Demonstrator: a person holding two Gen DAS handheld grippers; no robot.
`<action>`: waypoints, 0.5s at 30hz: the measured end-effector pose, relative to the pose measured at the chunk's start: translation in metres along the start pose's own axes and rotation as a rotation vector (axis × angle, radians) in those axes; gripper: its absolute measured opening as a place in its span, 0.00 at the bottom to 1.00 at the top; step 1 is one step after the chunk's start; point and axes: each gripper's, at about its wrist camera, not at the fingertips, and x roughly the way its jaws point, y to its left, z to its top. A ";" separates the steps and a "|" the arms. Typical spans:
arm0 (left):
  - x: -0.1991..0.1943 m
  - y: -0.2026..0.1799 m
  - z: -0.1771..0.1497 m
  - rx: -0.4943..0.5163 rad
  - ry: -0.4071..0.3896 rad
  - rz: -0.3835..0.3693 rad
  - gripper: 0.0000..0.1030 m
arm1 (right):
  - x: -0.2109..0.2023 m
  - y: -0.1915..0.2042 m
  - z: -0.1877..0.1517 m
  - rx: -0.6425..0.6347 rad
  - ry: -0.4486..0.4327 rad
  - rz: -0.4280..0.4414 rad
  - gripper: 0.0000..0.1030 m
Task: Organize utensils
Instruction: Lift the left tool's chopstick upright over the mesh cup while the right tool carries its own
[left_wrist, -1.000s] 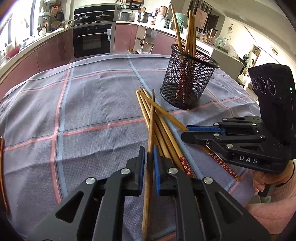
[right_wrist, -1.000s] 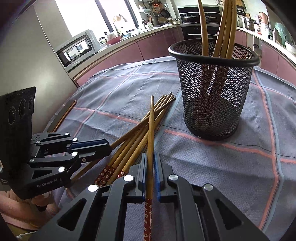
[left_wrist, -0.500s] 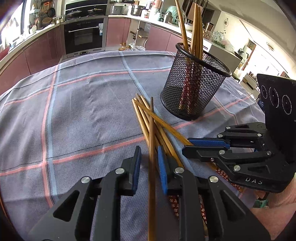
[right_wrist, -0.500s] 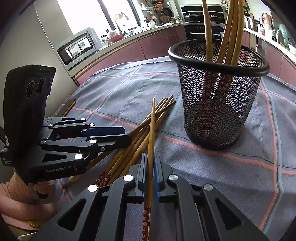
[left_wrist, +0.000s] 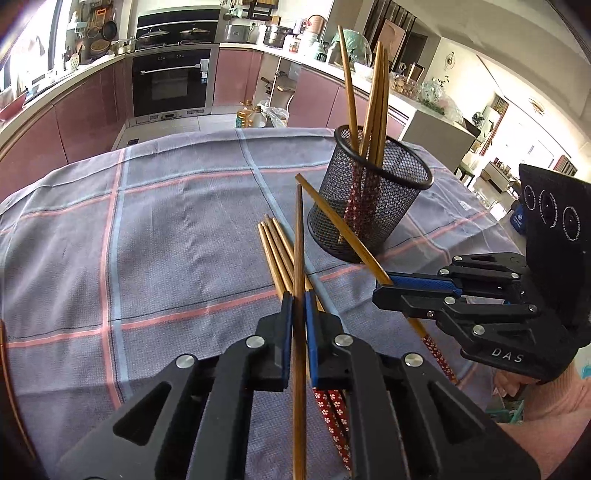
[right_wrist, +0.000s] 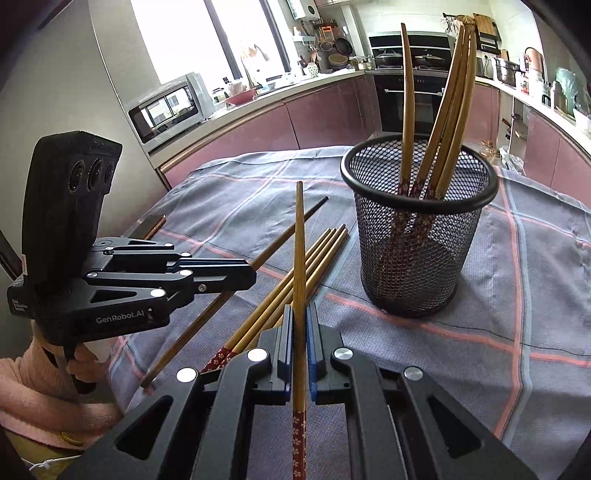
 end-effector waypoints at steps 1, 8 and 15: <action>-0.006 0.000 0.001 -0.001 -0.013 -0.007 0.07 | -0.004 0.000 0.001 -0.001 -0.011 -0.001 0.06; -0.046 -0.008 0.010 0.016 -0.110 -0.032 0.07 | -0.034 -0.003 0.010 0.007 -0.096 0.006 0.06; -0.075 -0.018 0.018 0.029 -0.180 -0.063 0.07 | -0.054 -0.008 0.020 0.014 -0.168 0.003 0.06</action>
